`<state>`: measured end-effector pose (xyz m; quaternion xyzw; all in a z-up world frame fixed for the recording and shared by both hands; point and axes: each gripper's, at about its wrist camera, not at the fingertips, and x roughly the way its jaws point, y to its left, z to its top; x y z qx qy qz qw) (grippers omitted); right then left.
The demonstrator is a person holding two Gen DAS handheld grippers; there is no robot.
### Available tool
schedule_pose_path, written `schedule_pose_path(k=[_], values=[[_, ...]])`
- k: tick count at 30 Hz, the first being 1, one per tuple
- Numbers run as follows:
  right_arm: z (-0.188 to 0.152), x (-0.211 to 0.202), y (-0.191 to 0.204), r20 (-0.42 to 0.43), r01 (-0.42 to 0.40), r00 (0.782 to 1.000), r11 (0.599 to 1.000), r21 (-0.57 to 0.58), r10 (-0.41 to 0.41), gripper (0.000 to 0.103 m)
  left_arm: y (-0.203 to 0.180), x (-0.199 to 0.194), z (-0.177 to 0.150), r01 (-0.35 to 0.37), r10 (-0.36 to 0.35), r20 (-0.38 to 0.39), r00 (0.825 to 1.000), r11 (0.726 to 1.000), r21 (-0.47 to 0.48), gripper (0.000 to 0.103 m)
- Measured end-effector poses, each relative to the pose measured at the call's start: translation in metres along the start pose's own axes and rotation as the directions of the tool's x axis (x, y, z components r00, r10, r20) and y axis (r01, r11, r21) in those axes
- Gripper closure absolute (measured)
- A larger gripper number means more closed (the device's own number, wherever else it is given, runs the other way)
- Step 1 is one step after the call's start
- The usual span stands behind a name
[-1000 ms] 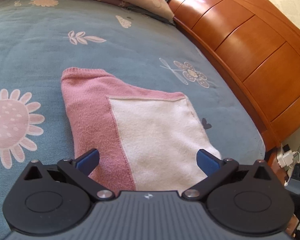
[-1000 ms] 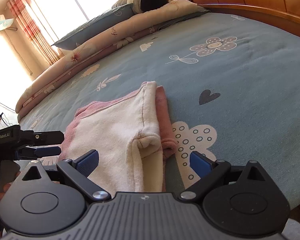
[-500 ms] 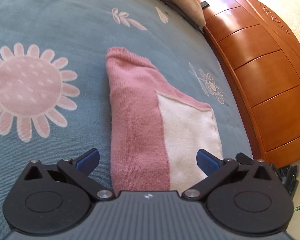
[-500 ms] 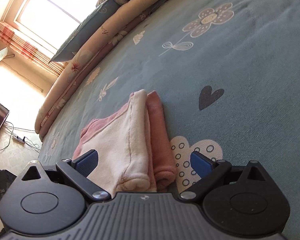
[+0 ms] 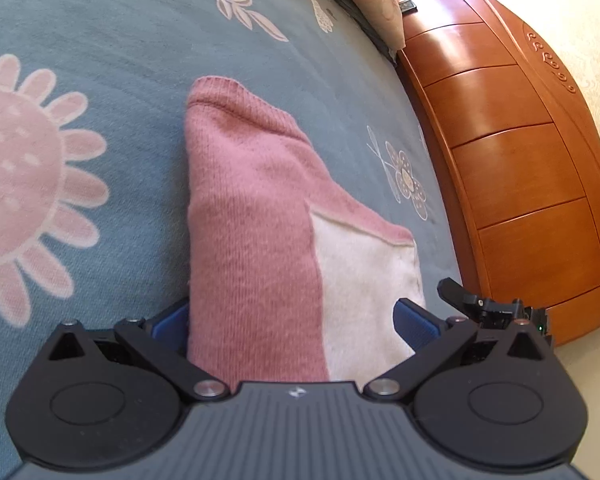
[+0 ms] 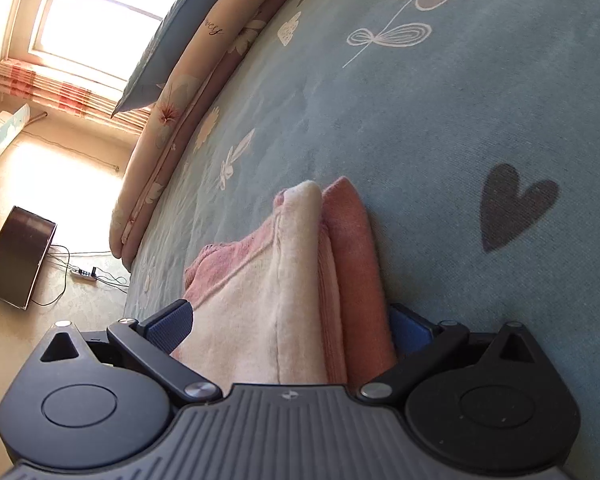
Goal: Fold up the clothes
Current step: 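Close both grippers on the pink folded edge of the sweater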
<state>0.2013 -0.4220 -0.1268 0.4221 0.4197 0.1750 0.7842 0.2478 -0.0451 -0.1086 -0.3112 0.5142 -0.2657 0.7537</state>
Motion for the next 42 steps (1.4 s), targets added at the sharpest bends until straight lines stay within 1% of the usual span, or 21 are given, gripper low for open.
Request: schedule_pose_path(k=[4,7,10,12,16,19,22,24,26,28,29,30,31,32,34,36,37,39,41,42], values=[[-0.002,0.004,0.007,-0.025,0.016,1.000,0.999,-0.041,-0.017,0.000,-0.001,-0.002,-0.005,0.008,-0.008,-0.005,1.000,1.000,0.023,0.001],[-0.017,-0.006,0.004,-0.066,-0.013,0.998,0.999,-0.049,0.010,0.000,0.003,-0.009,-0.015,0.031,-0.031,-0.013,0.999,1.000,0.004,0.001],[-0.036,-0.021,0.002,-0.107,-0.037,0.994,0.997,-0.070,0.030,0.000,0.008,-0.017,-0.024,0.063,-0.063,-0.037,0.997,0.998,0.000,0.001],[-0.041,-0.027,0.000,-0.119,-0.052,0.992,0.996,-0.073,0.043,0.000,0.012,-0.016,-0.024,0.085,-0.084,-0.046,0.995,0.996,0.002,0.001],[-0.022,-0.013,0.000,-0.151,-0.062,0.987,0.998,-0.024,0.058,0.000,0.012,-0.005,-0.006,0.098,-0.099,-0.074,0.992,0.995,-0.017,0.001],[-0.009,0.006,0.004,-0.169,-0.060,0.984,0.997,-0.044,0.052,0.000,0.011,0.001,0.002,0.102,-0.102,-0.092,0.991,0.995,-0.004,0.001],[-0.010,0.008,0.010,-0.184,-0.053,0.982,0.994,-0.094,0.035,0.000,0.011,-0.002,-0.005,0.130,-0.124,-0.092,0.988,0.990,0.058,0.001],[-0.015,0.003,0.009,-0.171,-0.055,0.985,0.989,-0.138,0.031,0.005,0.011,-0.004,-0.009,0.137,-0.129,-0.086,0.988,0.986,0.093,0.003],[-0.017,-0.002,0.006,-0.159,-0.049,0.987,0.987,-0.151,0.025,0.012,0.010,-0.004,-0.008,0.130,-0.122,-0.086,0.989,0.987,0.095,0.005],[-0.017,-0.005,0.000,-0.148,-0.038,0.989,0.989,-0.143,0.016,0.024,0.007,-0.002,-0.006,0.116,-0.107,-0.092,0.990,0.989,0.094,0.006],[-0.015,-0.006,-0.003,-0.149,-0.031,0.989,0.991,-0.132,0.011,0.031,0.006,-0.002,-0.005,0.108,-0.099,-0.096,0.990,0.989,0.098,0.006],[-0.014,-0.008,-0.006,-0.149,-0.024,0.989,0.992,-0.121,0.005,0.035,0.004,-0.001,-0.005,0.101,-0.091,-0.098,0.991,0.989,0.104,0.008],[-0.014,-0.009,-0.010,-0.148,-0.018,0.989,0.994,-0.110,0.001,0.043,0.003,-0.002,-0.006,0.094,-0.083,-0.094,0.992,0.989,0.118,0.012],[-0.014,-0.010,-0.012,-0.146,-0.017,0.989,0.994,-0.105,0.002,0.047,0.003,-0.002,-0.006,0.088,-0.077,-0.088,0.993,0.988,0.128,0.014],[-0.015,-0.011,-0.016,-0.143,-0.015,0.990,0.995,-0.099,0.001,0.049,0.007,-0.006,-0.008,0.072,-0.064,-0.067,0.996,0.990,0.123,0.032],[-0.016,-0.009,-0.012,-0.138,0.002,0.990,0.993,-0.115,-0.018,0.049,0.014,-0.008,-0.007,0.066,-0.061,-0.054,0.997,0.993,0.095,0.042],[-0.017,-0.009,-0.011,-0.135,0.010,0.991,0.992,-0.123,-0.027,0.049,0.016,-0.008,-0.007,0.070,-0.065,-0.053,0.996,0.994,0.088,0.043],[-0.019,-0.007,-0.007,-0.126,0.028,0.991,0.990,-0.137,-0.045,0.051,0.012,-0.007,-0.009,0.055,-0.050,-0.049,0.998,0.993,0.105,0.044],[-0.021,-0.005,-0.002,-0.104,0.054,0.992,0.986,-0.155,-0.071,0.052,0.002,-0.004,-0.011,0.020,-0.014,-0.042,0.999,0.990,0.141,0.044],[-0.023,-0.004,0.000,-0.094,0.067,0.992,0.984,-0.165,-0.084,0.053,0.000,-0.004,-0.012,0.009,-0.004,-0.038,0.999,0.990,0.143,0.044]])
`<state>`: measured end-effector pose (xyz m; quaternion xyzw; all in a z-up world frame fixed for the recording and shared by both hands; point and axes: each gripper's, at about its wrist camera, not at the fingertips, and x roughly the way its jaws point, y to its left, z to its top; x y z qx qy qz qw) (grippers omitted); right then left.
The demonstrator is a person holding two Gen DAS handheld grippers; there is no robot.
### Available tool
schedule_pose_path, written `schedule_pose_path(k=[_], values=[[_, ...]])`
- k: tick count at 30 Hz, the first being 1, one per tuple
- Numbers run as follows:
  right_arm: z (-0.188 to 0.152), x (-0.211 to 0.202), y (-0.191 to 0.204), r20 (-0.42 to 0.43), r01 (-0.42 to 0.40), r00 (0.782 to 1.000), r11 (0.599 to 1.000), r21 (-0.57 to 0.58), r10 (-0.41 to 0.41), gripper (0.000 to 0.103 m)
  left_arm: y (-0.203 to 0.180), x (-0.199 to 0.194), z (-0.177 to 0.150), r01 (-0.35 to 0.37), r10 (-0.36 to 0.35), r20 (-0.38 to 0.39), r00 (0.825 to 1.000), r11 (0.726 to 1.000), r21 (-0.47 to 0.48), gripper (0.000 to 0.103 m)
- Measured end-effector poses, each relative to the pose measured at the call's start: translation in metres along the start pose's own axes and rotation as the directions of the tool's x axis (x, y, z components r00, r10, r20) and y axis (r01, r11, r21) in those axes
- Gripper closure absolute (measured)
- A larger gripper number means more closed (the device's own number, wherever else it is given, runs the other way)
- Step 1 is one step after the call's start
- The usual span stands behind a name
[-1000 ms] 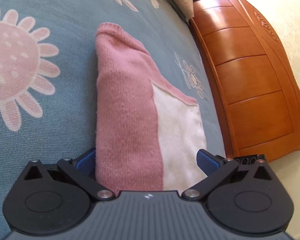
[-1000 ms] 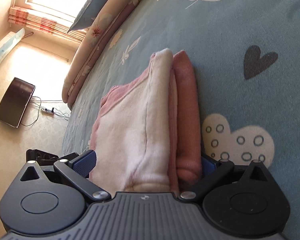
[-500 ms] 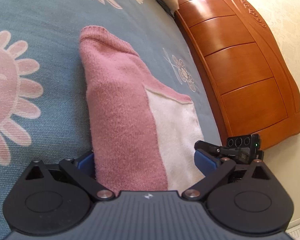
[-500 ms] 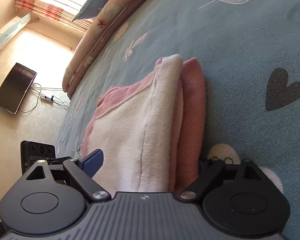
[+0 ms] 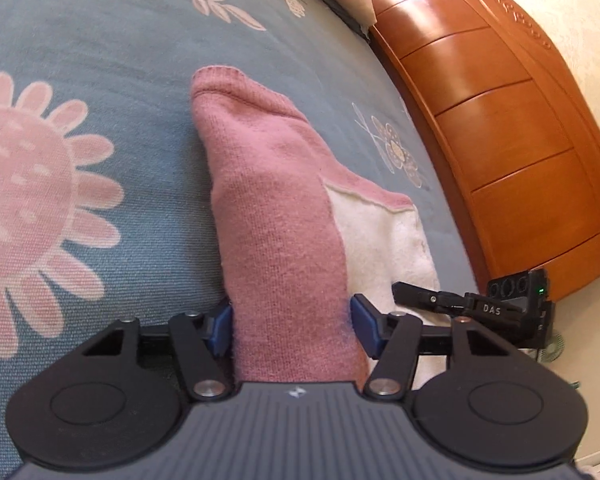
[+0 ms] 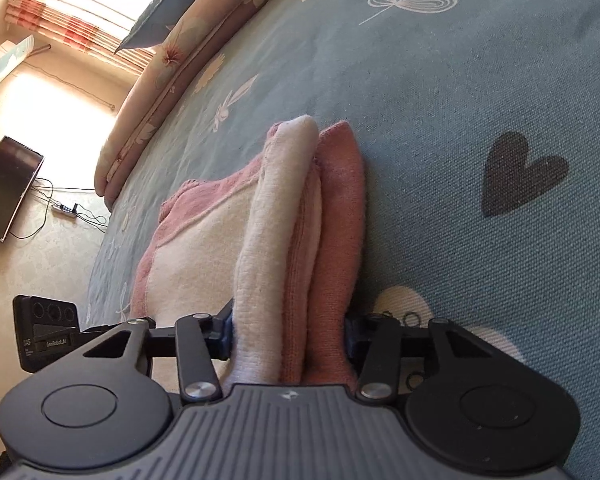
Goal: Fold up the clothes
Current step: 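Close both grippers on the pink folded edge of the sweater, then lift the gripped edge and fold it over the sweater with both grippers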
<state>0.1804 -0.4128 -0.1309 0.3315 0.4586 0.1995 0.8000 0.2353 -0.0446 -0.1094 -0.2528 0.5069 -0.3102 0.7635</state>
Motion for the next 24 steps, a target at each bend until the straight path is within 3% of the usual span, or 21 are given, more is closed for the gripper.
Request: schedule_pose_path(k=[10,24], values=[[-0.006,-0.014,0.033,0.069,0.106,0.993,0.987,-0.122,-0.098,0.062,-0.016,-0.005,-0.002,-0.043,0.042,0.017,0.999,0.999,0.008,0.051],[0.006,-0.056,0.084,0.170,0.132,0.981,0.965,-0.224,-0.095,0.063,-0.058,-0.030,0.000,-0.003,-0.005,0.072,0.997,0.995,0.101,0.055]])
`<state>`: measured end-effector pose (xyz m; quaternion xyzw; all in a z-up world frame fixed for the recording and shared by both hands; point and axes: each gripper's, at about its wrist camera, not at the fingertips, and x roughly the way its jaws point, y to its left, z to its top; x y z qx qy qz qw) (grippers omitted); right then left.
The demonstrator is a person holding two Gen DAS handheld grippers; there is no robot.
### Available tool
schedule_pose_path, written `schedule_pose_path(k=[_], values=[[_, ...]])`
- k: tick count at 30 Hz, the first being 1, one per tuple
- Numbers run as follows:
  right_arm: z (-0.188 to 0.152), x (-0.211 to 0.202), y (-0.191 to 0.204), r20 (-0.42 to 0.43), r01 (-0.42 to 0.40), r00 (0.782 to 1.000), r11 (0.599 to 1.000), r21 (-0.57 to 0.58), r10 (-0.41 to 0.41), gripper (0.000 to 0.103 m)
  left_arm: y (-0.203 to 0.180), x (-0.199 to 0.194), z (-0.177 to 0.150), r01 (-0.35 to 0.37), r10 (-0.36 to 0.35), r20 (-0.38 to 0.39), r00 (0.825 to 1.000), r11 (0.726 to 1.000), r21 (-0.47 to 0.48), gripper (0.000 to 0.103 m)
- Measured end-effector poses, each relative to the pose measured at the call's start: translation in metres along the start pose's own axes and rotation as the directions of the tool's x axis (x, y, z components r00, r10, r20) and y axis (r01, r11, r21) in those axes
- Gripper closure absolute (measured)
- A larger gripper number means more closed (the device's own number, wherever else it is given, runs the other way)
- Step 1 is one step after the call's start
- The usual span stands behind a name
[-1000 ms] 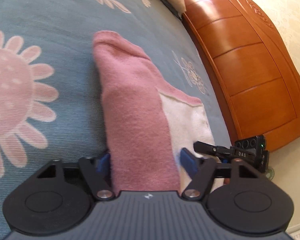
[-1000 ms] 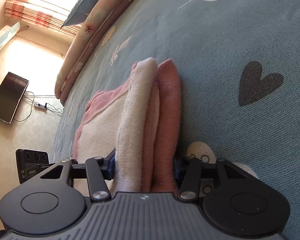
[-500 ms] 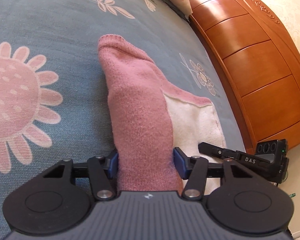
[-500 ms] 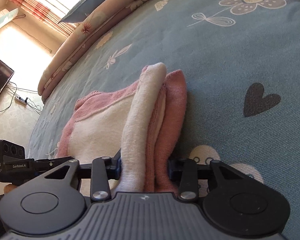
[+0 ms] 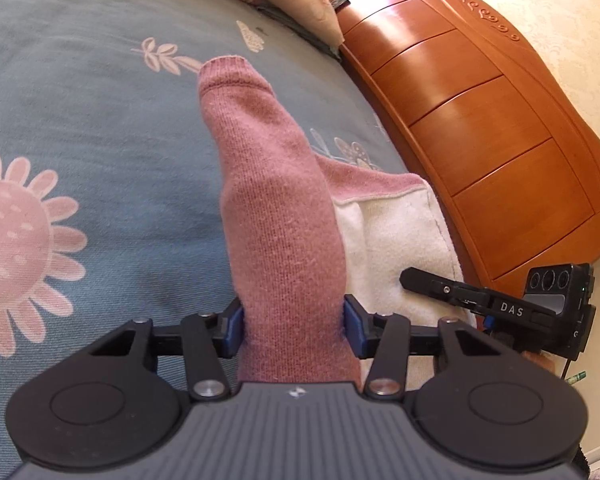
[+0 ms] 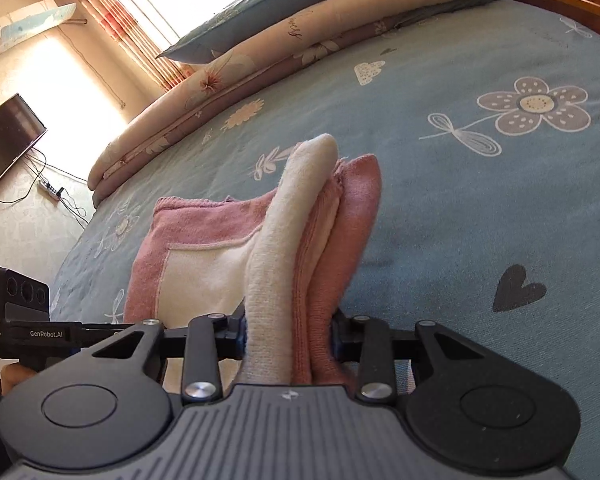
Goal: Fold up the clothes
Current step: 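Lift the gripped edge and fold it over the sweater with both grippers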
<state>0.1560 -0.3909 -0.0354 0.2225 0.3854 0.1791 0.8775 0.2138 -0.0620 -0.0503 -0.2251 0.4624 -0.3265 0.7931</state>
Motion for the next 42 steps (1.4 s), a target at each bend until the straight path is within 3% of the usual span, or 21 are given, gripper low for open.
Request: schedule_pose_path(k=[9,24,31,42], values=[[0.026,-0.047,-0.010,0.068,0.088,0.994,0.996,-0.032,-0.086,0.063,-0.048,0.028,0.015,0.064,-0.063,-0.023,0.998,0.997,0.052,0.055],[0.053,-0.121,-0.115,0.158,0.294,0.941,0.954,0.054,-0.299,0.063,-0.143,0.158,0.028,0.185,-0.166,-0.163,0.973,0.977,0.107,0.055],[0.061,-0.123,-0.160,0.182,0.345,0.915,0.933,0.107,-0.359,0.063,-0.160,0.208,0.036,0.194,-0.169,-0.195,0.966,0.974,0.119,0.055],[0.065,-0.088,-0.203,0.126,0.382,0.908,0.913,0.145,-0.400,0.062,-0.144,0.249,0.038,0.154,-0.128,-0.231,0.965,0.983,0.097,0.055]])
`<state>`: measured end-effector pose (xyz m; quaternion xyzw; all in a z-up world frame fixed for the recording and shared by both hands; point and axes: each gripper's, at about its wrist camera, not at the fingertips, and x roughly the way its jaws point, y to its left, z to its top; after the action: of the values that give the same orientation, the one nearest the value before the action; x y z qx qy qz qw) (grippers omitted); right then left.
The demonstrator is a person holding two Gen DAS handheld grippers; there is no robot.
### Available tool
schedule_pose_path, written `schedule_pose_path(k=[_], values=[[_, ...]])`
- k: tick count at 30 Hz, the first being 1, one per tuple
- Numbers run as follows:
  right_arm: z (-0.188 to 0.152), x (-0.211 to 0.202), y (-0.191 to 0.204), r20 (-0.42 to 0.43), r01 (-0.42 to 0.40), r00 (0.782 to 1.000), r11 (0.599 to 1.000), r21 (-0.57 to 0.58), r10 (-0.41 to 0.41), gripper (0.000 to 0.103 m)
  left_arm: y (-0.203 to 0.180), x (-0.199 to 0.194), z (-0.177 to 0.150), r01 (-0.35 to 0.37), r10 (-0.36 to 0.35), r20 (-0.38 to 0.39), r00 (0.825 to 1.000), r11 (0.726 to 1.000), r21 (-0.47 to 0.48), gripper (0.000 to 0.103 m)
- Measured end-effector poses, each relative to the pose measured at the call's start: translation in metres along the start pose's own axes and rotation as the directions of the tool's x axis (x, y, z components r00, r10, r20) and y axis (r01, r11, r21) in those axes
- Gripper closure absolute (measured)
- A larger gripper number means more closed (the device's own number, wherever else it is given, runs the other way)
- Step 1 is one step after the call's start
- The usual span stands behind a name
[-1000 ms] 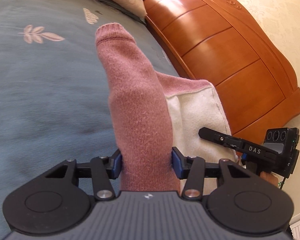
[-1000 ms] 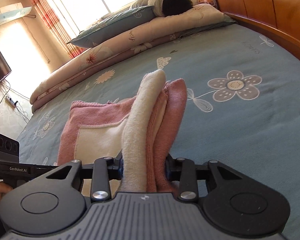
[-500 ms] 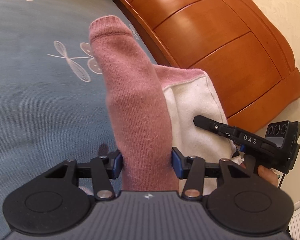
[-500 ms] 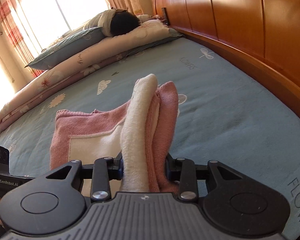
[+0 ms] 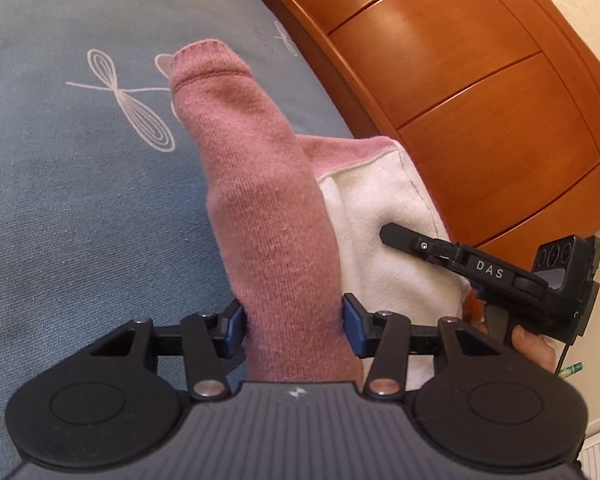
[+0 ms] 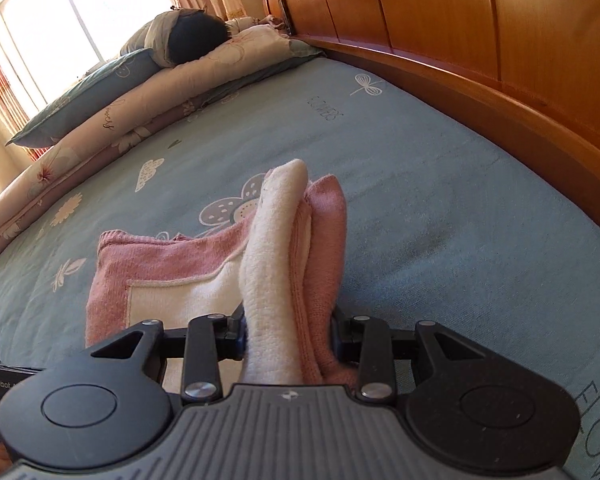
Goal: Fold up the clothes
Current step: 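Lift the gripped edge and fold it over the sweater with both grippers, then open both grippers and release the folded sweater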
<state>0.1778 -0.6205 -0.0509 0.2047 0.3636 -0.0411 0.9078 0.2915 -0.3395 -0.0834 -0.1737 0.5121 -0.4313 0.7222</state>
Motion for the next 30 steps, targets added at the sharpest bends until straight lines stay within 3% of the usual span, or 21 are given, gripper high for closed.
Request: schedule_pose_path(k=[5,9,13,16,19,21,22,23,24,28,30], values=[[-0.004,0.002,-0.017,0.020,0.086,0.996,0.995,0.055,-0.087,0.043,0.013,-0.007,-0.003,-0.031,0.031,-0.021,0.999,0.999,-0.026,0.051],[-0.003,-0.026,-0.030,0.092,0.144,0.984,0.987,0.076,-0.151,0.042,0.017,-0.048,-0.006,-0.103,0.101,0.036,0.994,0.993,0.054,0.048],[-0.005,-0.064,-0.025,0.166,0.001,0.986,0.996,0.092,-0.016,0.049,-0.002,-0.066,0.004,-0.125,0.115,0.096,0.989,0.987,0.104,0.042],[-0.011,-0.071,-0.011,0.138,-0.117,0.984,0.992,0.053,0.109,0.050,-0.023,-0.057,0.013,-0.088,0.075,0.102,0.992,0.987,0.135,0.038],[-0.021,-0.056,-0.004,0.058,-0.123,0.991,0.992,0.027,0.121,0.050,-0.039,-0.032,0.019,-0.061,0.047,0.080,0.996,0.983,0.172,0.036],[-0.029,-0.042,-0.011,0.023,-0.028,0.999,0.999,0.014,0.028,0.054,-0.044,-0.020,0.015,-0.086,0.071,0.077,0.994,0.976,0.202,0.036],[-0.034,-0.036,-0.018,0.008,0.004,1.000,1.000,0.017,-0.004,0.068,-0.043,-0.013,0.014,-0.108,0.093,0.081,0.992,0.971,0.211,0.036],[-0.040,-0.033,-0.025,0.003,0.011,1.000,0.999,0.034,-0.012,0.093,-0.042,-0.007,0.015,-0.123,0.108,0.079,0.991,0.969,0.215,0.036],[-0.045,-0.030,-0.032,0.000,0.014,1.000,0.999,0.050,-0.014,0.102,-0.038,-0.002,0.016,-0.136,0.122,0.080,0.989,0.970,0.201,0.036],[-0.052,-0.033,-0.038,0.005,-0.016,1.000,0.998,0.066,0.016,0.103,-0.043,0.003,0.019,-0.164,0.150,0.081,0.985,0.963,0.212,0.036],[-0.050,-0.043,-0.035,0.021,-0.019,1.000,0.997,0.079,0.017,0.097,-0.054,-0.003,0.016,-0.170,0.154,0.085,0.984,0.956,0.240,0.036]])
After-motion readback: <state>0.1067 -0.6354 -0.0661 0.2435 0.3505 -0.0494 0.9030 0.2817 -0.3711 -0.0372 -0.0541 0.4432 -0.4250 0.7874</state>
